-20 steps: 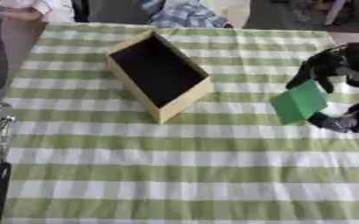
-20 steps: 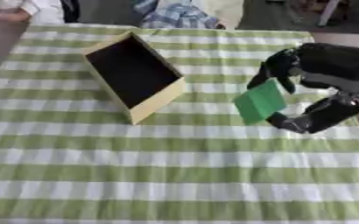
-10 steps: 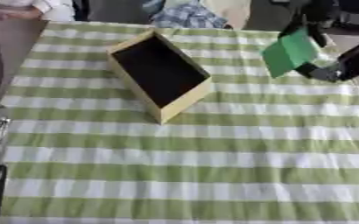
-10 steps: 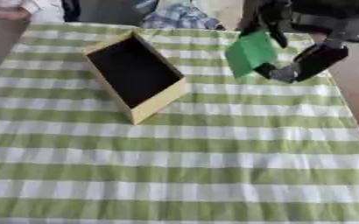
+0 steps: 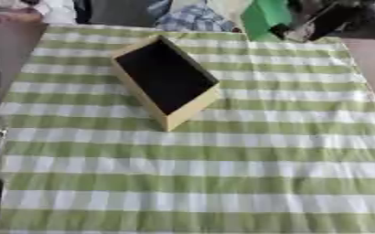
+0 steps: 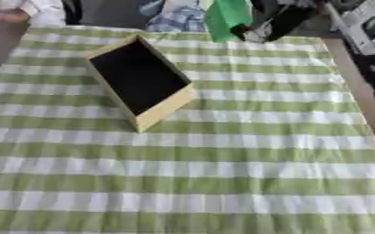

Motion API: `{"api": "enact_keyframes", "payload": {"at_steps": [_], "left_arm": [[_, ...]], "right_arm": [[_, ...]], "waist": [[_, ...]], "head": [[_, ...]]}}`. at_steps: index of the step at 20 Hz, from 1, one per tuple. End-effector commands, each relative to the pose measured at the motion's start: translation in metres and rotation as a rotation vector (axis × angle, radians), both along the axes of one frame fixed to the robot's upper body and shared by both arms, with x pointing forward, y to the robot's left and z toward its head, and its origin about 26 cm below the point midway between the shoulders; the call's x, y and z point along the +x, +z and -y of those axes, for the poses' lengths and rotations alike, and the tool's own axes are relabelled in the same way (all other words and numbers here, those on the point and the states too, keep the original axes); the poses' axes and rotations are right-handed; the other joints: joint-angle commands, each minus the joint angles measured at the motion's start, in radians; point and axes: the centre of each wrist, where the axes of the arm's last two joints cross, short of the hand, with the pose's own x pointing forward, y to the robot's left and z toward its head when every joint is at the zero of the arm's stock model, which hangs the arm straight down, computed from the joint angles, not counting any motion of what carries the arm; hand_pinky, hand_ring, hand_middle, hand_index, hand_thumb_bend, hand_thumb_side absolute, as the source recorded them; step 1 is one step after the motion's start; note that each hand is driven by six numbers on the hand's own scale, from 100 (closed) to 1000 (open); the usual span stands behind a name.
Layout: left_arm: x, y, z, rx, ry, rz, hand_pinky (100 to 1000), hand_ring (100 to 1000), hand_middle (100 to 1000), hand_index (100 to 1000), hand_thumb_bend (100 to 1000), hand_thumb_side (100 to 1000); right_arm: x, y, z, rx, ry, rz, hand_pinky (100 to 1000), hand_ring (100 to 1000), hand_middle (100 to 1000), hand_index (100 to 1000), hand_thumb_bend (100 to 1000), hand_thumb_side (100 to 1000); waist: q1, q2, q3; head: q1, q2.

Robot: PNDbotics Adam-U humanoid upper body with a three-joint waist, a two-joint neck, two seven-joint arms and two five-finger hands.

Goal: Pick up objects on the table and place them in the box.

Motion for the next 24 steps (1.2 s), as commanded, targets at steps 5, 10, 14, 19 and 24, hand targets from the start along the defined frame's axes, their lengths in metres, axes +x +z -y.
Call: {"api": "enact_keyframes", "payload": {"at_steps": [5,10,14,19,24], "left_arm": [[-0.003,0.013,0.007,-0.007,-0.040,0.050,534,627,574,720,100,567],[-0.003,0.019,0.011,-0.014,-0.060,0.070,535,628,575,720,100,567],[-0.003,0.023,0.015,-0.015,-0.077,0.085,535,628,575,720,100,567],[-0.004,0.027,0.018,-0.018,-0.094,0.099,535,628,575,720,100,567],[-0.004,0.029,0.020,-0.020,-0.104,0.107,536,628,575,720,100,567]], "right_arm": [[0.018,0.005,-0.038,0.031,-0.001,0.068,416,300,148,415,100,132],[0.031,-0.004,-0.057,0.069,-0.042,0.090,397,292,139,410,100,120],[0.038,-0.012,-0.067,0.059,-0.070,0.110,410,295,142,411,100,130],[0.044,-0.019,-0.085,0.067,-0.081,0.132,380,289,138,409,100,147],[0.049,-0.034,-0.092,0.060,-0.098,0.113,394,295,134,411,100,144]], "waist": [[0.001,-0.001,0.024],[0.002,0.013,0.047],[-0.002,0.027,0.063],[-0.005,0.040,0.081],[-0.007,0.045,0.090]], "head": [[-0.027,-0.028],[-0.050,-0.039],[-0.061,-0.047],[-0.085,-0.055],[-0.101,-0.061]]}}
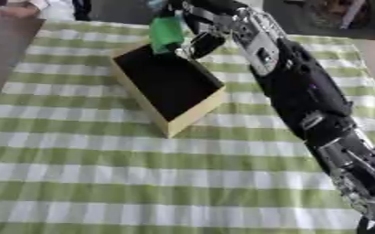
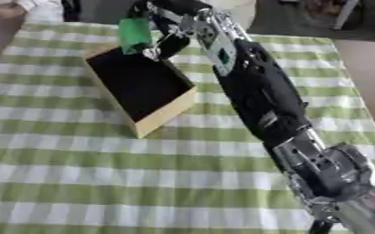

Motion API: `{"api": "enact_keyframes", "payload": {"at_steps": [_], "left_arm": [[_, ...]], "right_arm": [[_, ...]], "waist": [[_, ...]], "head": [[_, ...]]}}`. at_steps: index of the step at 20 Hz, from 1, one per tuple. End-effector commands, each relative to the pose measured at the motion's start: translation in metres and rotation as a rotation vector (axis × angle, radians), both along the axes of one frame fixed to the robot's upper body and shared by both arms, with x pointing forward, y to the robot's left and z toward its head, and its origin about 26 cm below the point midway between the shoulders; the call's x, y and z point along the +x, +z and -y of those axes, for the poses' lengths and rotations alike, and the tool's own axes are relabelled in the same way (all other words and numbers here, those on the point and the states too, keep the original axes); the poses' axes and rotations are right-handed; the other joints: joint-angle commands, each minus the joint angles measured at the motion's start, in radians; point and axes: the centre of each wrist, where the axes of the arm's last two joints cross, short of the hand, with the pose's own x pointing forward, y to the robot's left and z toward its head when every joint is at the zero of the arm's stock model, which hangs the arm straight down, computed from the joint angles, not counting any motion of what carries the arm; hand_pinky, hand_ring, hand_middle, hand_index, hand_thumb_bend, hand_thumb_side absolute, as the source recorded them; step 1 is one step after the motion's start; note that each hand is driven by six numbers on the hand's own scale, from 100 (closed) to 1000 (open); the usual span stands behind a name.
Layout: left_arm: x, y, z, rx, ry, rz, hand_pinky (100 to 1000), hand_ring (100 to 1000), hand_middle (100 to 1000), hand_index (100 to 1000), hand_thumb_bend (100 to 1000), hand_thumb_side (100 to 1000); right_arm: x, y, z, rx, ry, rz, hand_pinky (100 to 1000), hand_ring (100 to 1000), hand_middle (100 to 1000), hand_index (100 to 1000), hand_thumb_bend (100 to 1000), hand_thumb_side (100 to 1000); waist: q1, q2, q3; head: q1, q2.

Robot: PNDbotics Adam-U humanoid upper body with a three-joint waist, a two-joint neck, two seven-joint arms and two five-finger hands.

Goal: Pick up objects on the table and place them in the box.

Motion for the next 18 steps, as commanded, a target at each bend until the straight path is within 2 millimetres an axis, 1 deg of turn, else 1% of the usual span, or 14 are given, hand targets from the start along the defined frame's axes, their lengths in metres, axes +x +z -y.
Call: {"api": "enact_keyframes", "payload": {"at_steps": [1,7,12,13,15,16,18], "left_arm": [[-0.003,0.008,0.002,-0.002,-0.014,0.031,536,628,575,720,100,567],[-0.003,0.008,0.002,0.001,-0.017,0.033,535,628,575,720,100,567],[-0.003,0.008,0.002,0.000,-0.017,0.030,536,628,575,720,100,567],[-0.003,0.007,0.002,0.000,-0.017,0.029,536,628,575,720,100,567],[-0.003,0.007,0.002,0.000,-0.018,0.028,535,628,575,720,100,567],[-0.003,0.007,0.002,0.000,-0.017,0.027,535,628,575,720,100,567],[-0.003,0.007,0.002,-0.001,-0.017,0.026,535,628,575,720,100,567]], "right_arm": [[0.002,0.007,-0.001,-0.011,-0.008,0.026,394,296,134,411,100,146],[0.004,-0.002,-0.007,-0.056,0.013,0.011,403,302,142,412,100,140],[0.003,-0.011,-0.016,-0.163,0.059,-0.021,459,329,168,424,100,128],[0.003,-0.013,-0.017,-0.192,0.067,-0.029,533,357,193,441,100,125],[0.003,-0.017,-0.020,-0.253,0.078,-0.046,600,389,222,467,100,135],[0.003,-0.018,-0.020,-0.277,0.080,-0.053,643,422,259,509,100,152],[0.003,-0.019,-0.020,-0.303,0.076,-0.058,678,465,312,571,100,176]], "waist": [[0.004,-0.015,0.002],[0.004,-0.012,0.002],[0.004,-0.013,0.001],[0.003,-0.013,0.001],[0.003,-0.014,0.000],[0.003,-0.014,0.000],[0.003,-0.014,-0.001]], "head": [[-0.007,-0.015],[-0.008,-0.015],[-0.008,-0.015],[-0.006,-0.015],[-0.003,-0.015],[-0.002,-0.015],[-0.003,-0.015]]}}
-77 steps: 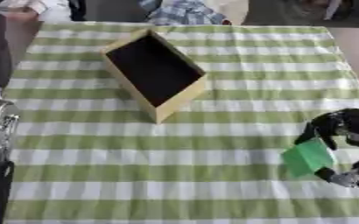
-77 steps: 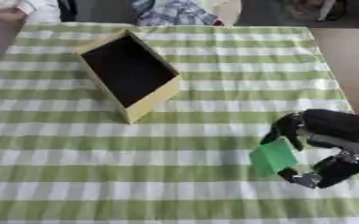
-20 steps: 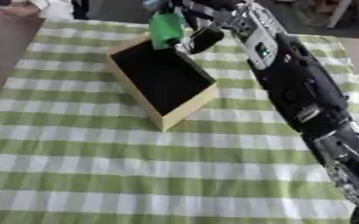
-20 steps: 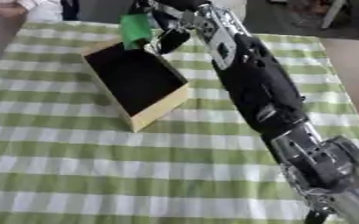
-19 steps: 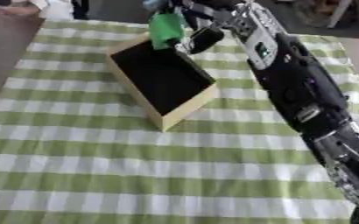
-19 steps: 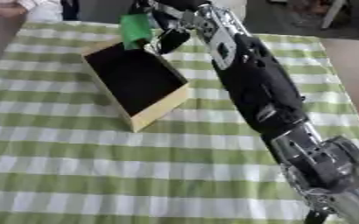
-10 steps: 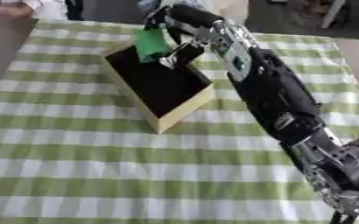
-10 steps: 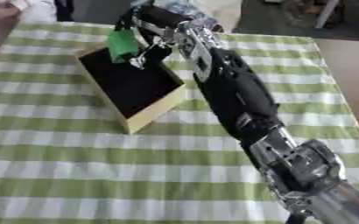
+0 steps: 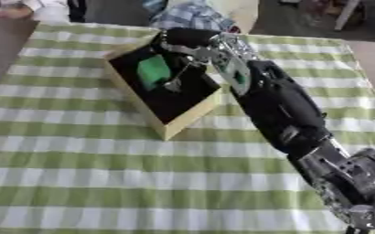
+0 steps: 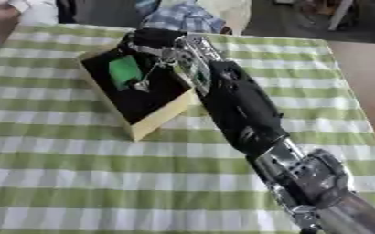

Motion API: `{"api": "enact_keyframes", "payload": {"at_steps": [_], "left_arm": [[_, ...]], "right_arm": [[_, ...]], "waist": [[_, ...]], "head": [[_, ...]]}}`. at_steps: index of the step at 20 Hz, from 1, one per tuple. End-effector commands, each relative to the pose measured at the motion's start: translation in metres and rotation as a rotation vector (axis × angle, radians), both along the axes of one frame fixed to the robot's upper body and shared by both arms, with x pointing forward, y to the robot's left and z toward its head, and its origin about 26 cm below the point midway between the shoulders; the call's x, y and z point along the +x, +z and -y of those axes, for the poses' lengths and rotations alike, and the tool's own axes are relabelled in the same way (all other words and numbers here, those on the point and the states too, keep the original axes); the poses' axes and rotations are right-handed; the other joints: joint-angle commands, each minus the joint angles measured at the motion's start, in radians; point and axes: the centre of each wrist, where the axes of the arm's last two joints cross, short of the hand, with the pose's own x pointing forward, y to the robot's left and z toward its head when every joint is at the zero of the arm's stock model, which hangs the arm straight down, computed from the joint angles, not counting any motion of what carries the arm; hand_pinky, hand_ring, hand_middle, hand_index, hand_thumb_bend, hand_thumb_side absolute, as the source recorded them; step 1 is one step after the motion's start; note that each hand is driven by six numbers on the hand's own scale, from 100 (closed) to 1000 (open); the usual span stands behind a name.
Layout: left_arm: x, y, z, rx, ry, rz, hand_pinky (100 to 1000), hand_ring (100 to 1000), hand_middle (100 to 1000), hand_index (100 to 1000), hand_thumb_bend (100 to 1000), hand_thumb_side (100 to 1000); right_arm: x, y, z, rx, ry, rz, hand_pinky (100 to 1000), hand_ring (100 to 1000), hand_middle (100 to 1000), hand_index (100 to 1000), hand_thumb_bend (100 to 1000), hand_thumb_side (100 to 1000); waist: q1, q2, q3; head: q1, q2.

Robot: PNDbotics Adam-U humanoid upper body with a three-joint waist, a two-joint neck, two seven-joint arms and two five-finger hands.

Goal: Pick up objects on the table and place them in the box.

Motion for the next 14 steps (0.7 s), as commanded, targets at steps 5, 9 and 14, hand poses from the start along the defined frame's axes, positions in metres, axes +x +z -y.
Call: {"api": "enact_keyframes", "payload": {"at_steps": [5,9,14], "left_arm": [[-0.003,0.005,0.001,-0.001,-0.009,0.020,535,628,575,720,100,567],[-0.003,0.005,0.000,0.001,-0.008,0.018,534,628,575,720,100,567],[-0.003,0.004,0.000,0.002,-0.008,0.015,535,628,574,720,100,567]], "right_arm": [[-0.002,0.013,-0.002,-0.069,0.002,0.059,755,701,590,792,113,274],[-0.004,0.019,-0.004,-0.085,0.006,0.086,865,819,739,875,248,217],[-0.007,0.025,-0.005,-0.104,0.021,0.068,969,902,852,920,341,254]], "waist": [[0.007,-0.018,-0.003],[0.008,-0.019,-0.005],[0.010,-0.023,-0.008]], "head": [[0.004,-0.006],[0.004,-0.005],[0.005,-0.005]]}}
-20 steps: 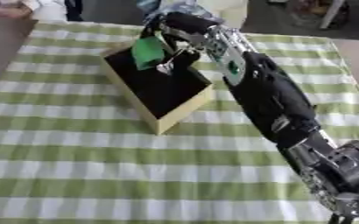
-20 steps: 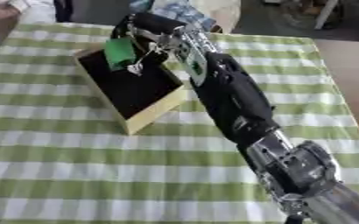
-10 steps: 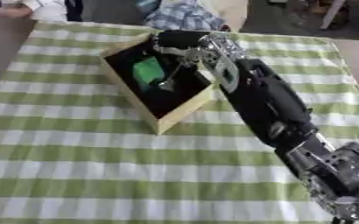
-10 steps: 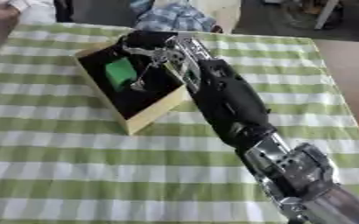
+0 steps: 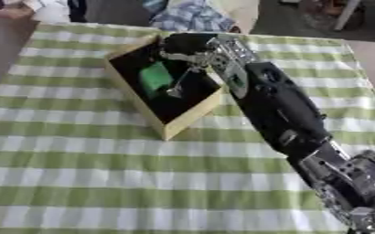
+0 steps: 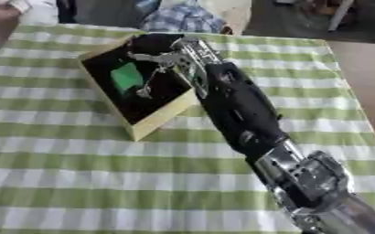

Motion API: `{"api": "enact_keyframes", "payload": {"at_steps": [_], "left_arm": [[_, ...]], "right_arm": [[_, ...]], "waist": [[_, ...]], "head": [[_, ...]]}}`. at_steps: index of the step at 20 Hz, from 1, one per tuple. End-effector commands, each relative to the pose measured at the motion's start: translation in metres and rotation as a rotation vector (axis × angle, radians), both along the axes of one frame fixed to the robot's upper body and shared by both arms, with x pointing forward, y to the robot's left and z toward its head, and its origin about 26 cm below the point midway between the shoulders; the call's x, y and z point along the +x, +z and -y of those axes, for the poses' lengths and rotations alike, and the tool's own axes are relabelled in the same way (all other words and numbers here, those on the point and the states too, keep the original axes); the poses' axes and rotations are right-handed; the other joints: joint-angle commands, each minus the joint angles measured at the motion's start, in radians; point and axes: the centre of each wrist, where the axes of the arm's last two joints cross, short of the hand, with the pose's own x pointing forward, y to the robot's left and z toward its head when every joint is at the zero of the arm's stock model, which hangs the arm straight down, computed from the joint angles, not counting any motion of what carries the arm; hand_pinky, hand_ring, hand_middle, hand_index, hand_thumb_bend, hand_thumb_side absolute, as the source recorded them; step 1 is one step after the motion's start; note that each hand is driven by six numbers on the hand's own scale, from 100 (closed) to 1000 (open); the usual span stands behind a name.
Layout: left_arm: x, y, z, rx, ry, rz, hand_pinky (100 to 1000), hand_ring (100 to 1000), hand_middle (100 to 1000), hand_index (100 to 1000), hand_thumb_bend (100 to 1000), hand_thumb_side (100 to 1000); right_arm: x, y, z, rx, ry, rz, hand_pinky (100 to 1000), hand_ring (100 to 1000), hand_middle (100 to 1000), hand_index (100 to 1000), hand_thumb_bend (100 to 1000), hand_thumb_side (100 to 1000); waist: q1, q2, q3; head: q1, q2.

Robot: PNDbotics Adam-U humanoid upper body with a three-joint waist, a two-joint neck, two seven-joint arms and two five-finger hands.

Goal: Pick up objects on the table and place them in the box.

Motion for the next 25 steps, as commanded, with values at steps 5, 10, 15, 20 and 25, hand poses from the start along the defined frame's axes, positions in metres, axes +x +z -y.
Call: {"api": "enact_keyframes", "payload": {"at_steps": [5,10,15,20,25], "left_arm": [[-0.003,0.004,0.000,-0.003,-0.007,0.017,535,628,574,720,100,567],[-0.003,0.003,0.000,-0.004,-0.003,0.012,535,627,574,719,100,567],[-0.003,0.001,-0.003,-0.007,0.009,0.005,536,628,574,719,100,567],[-0.002,-0.001,-0.007,-0.011,0.029,0.000,536,628,574,719,100,566],[-0.002,-0.002,-0.009,-0.009,0.043,-0.002,536,628,575,719,100,566]], "right_arm": [[-0.006,0.030,0.001,0.013,0.017,0.047,942,869,820,906,323,285],[-0.017,0.056,0.005,0.111,0.029,0.143,877,803,757,883,237,302],[-0.039,0.093,0.018,0.211,0.052,0.299,869,764,702,856,115,299],[-0.067,0.119,0.045,0.262,0.079,0.392,859,723,629,820,100,274],[-0.099,0.133,0.075,0.319,0.089,0.445,850,710,616,811,100,240]], "waist": [[0.012,-0.028,-0.005],[0.015,-0.034,-0.013],[0.018,-0.046,-0.027],[0.023,-0.059,-0.045],[0.030,-0.065,-0.064]], "head": [[0.002,-0.006],[0.006,-0.005],[0.021,0.008],[0.053,0.021],[0.079,0.026]]}}
